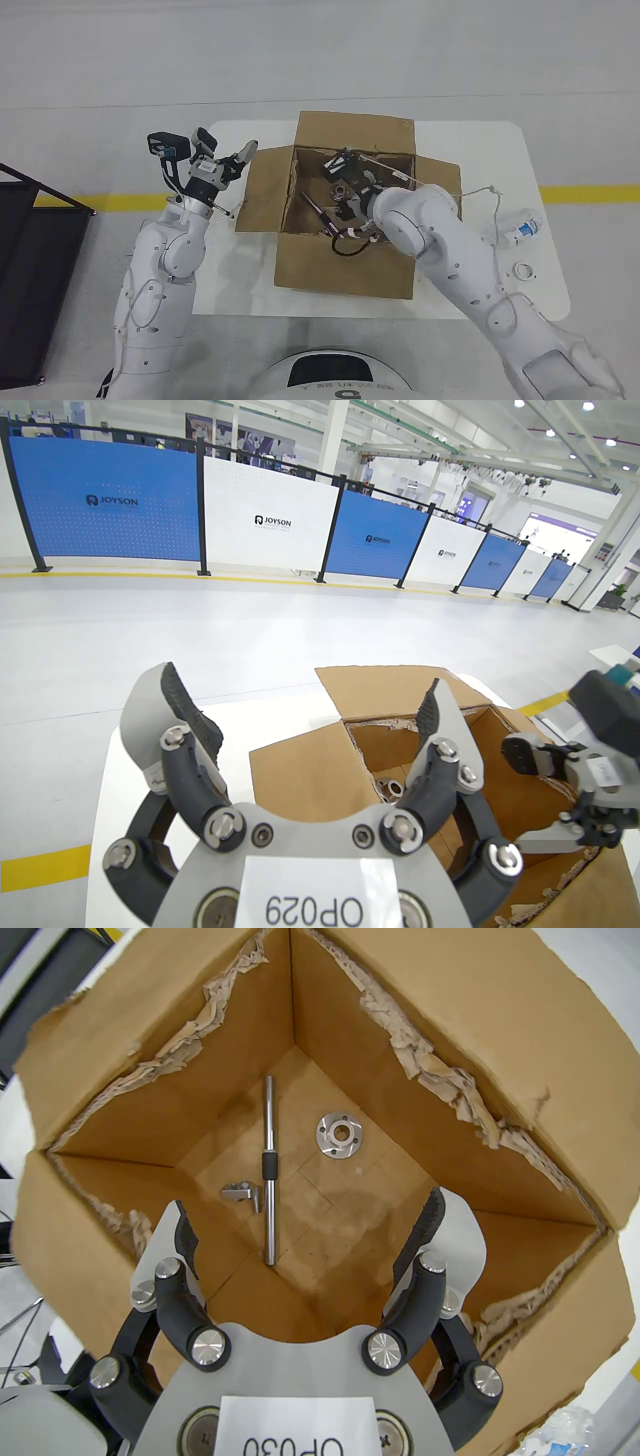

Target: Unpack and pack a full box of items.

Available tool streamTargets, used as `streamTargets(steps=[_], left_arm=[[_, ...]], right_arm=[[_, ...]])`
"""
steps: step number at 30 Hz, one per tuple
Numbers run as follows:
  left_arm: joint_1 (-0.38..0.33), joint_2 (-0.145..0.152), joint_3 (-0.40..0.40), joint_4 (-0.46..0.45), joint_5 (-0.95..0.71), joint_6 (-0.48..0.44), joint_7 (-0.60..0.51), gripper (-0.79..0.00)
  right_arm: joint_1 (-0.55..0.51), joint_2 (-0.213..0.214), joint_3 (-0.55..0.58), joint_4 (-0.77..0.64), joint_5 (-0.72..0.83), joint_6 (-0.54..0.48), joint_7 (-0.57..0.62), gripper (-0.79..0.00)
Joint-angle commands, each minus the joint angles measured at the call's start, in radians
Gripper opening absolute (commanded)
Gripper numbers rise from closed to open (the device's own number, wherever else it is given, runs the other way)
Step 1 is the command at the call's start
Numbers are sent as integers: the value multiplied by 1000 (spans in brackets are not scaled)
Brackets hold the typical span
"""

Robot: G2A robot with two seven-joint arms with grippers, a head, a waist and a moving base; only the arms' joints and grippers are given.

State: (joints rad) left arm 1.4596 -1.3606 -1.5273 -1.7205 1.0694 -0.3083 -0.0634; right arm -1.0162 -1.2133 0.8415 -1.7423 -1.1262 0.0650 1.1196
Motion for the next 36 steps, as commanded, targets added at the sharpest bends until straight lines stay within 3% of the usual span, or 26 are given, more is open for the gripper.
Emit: streamTargets(steps=[1,5,8,13,15,18,36], left_arm=[[0,0,0,0,0,0,0,0],[0,0,0,0,0,0,0,0],[0,0,0,0,0,0,0,0],[0,0,0,0,0,0,0,0],[0,0,0,0,0,0,0,0],[0,0,0,0,0,0,0,0],[0,0,0,0,0,0,0,0]], right_arm=[[58,-23,-66,96,-1,19,-24,0],[133,-66,-149,250,15,22,-85,0],[169,-92,-181,354,40,9,-141,-145],[205,-128,-203,477,92,21,-212,-286],[215,-139,-204,523,110,20,-240,-394],[231,-152,-200,597,135,11,-272,-434],[274,-216,-239,765,100,11,-305,-428]])
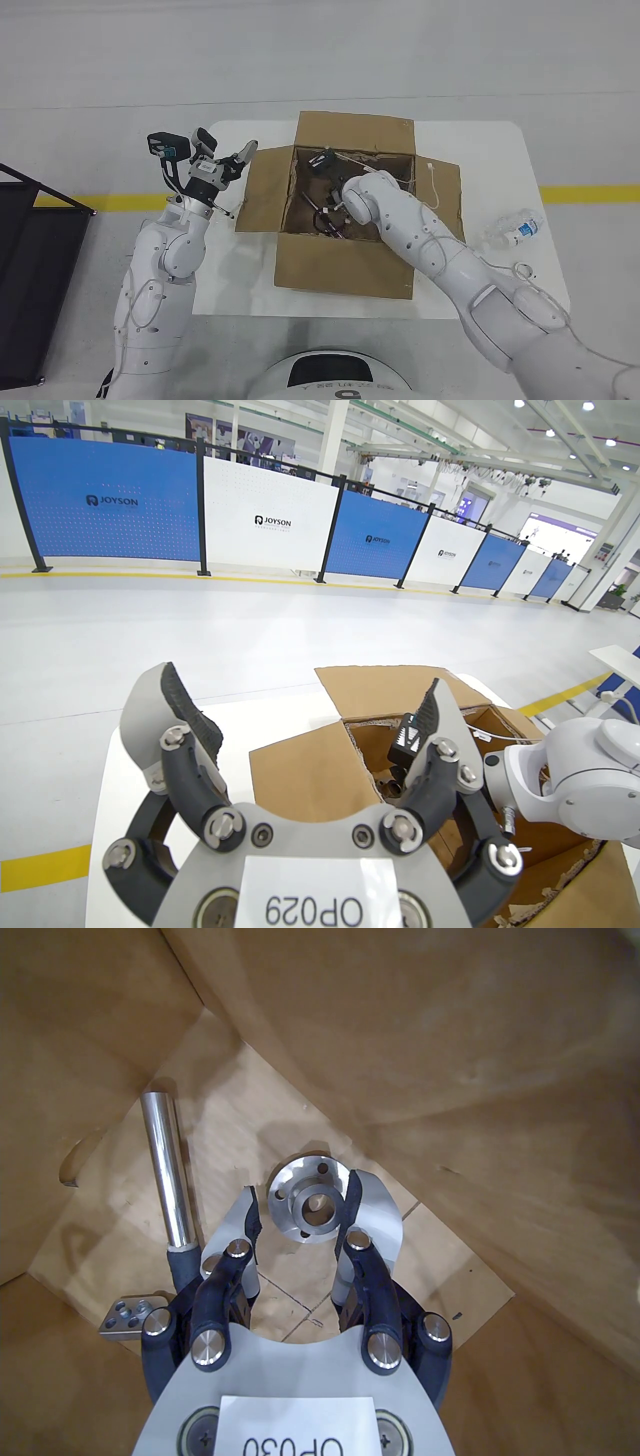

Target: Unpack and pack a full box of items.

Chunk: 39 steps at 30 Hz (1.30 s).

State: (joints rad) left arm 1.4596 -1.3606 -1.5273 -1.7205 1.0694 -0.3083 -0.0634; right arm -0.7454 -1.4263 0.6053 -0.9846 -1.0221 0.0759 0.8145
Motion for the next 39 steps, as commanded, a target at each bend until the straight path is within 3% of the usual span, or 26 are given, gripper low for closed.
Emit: streamTargets(steps=[1,6,10,11,19,31,39], left_arm=[[0,0,0,0,0,0,0,0],[0,0,0,0,0,0,0,0],[0,0,0,0,0,0,0,0],[0,0,0,0,0,0,0,0],[0,0,0,0,0,0,0,0],[0,0,0,0,0,0,0,0],[0,0,0,0,0,0,0,0]], right_arm=[[6,-7,-6,12,-6,-1,0,-428],[16,-25,-18,31,-21,0,4,-533],[21,-33,-14,48,-40,20,7,-773],[21,-34,-14,48,-46,25,9,-785],[-30,-13,33,-54,-99,35,14,-785],[-383,121,284,-633,-304,-12,122,-785],[-465,142,369,-718,-324,-44,142,-785]])
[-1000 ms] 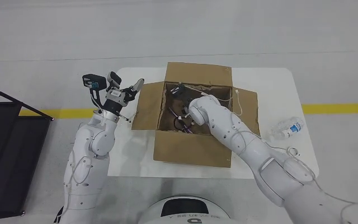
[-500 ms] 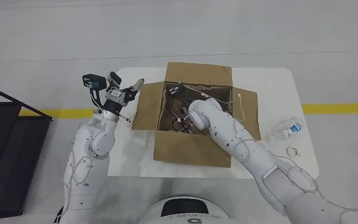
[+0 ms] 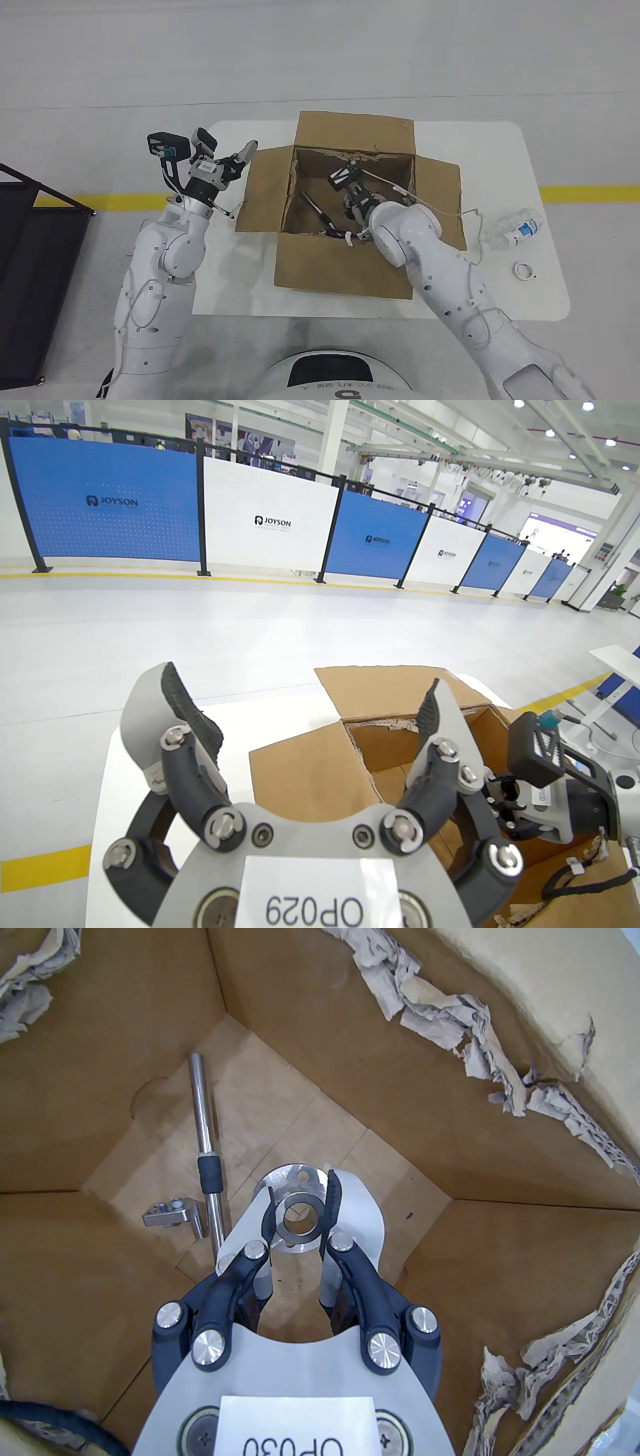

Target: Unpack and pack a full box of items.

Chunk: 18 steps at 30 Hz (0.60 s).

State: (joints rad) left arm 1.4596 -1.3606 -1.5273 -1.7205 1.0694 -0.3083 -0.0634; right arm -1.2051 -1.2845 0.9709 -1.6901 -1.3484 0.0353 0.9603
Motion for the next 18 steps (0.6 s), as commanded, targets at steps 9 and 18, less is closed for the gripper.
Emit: streamTargets(steps=[9,18], left_arm=[[0,0,0,0,0,0,0,0],[0,0,0,0,0,0,0,0]], right_arm=[[-197,30,170,-321,-25,40,-168,-785],[-506,54,434,-584,41,88,-376,-785]])
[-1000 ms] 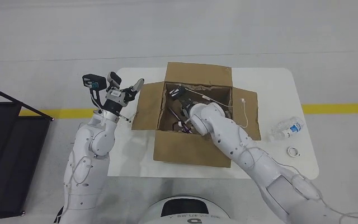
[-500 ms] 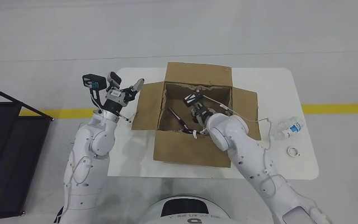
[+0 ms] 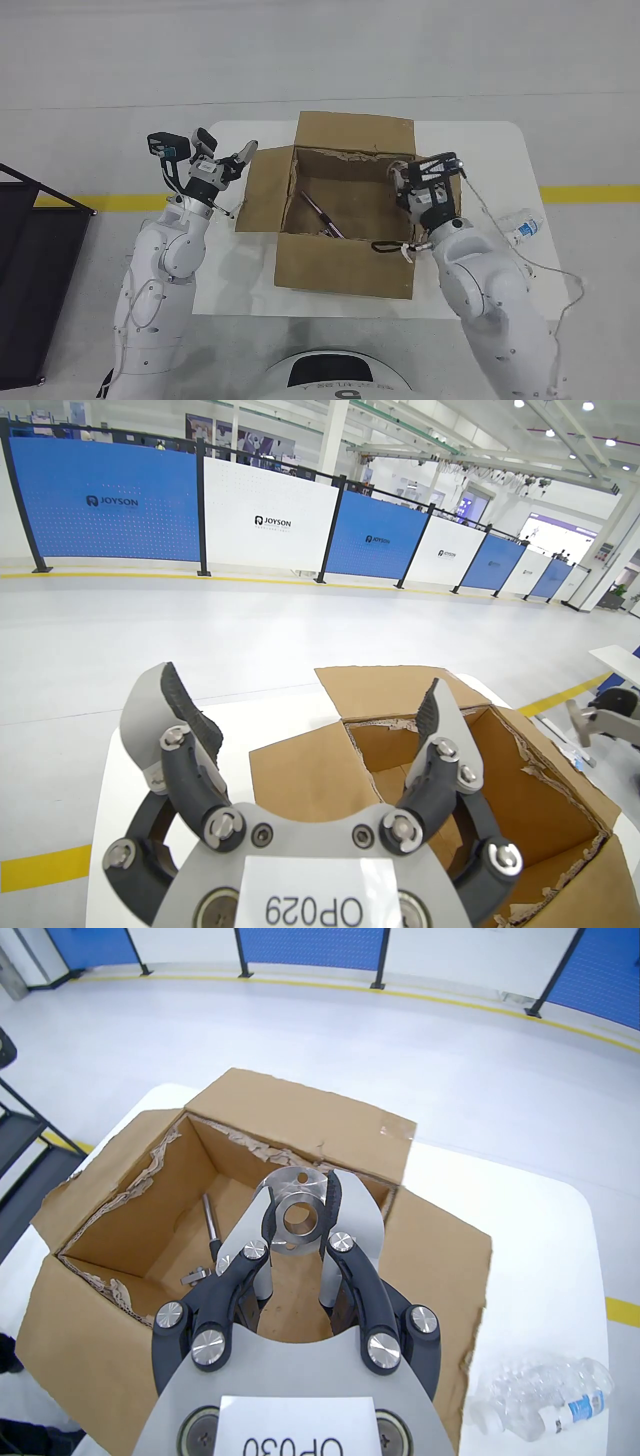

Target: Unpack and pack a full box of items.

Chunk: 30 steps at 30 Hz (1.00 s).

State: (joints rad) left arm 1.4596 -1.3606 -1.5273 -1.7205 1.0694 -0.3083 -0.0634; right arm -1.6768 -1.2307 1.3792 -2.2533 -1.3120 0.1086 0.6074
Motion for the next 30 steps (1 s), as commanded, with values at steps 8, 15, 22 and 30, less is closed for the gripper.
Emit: streamTargets(steps=[8,15,22,30], left_arm=[[0,0,0,0,0,0,0,0],[0,0,0,0,0,0,0,0],[0,0,0,0,0,0,0,0],[0,0,0,0,0,0,0,0]], right_arm=[[-369,-2,264,-97,159,93,-270,-785],[-598,-15,428,-86,335,112,-336,-785],[-634,-20,496,2,442,115,-253,-785],[-476,-14,498,187,431,171,-127,-785]])
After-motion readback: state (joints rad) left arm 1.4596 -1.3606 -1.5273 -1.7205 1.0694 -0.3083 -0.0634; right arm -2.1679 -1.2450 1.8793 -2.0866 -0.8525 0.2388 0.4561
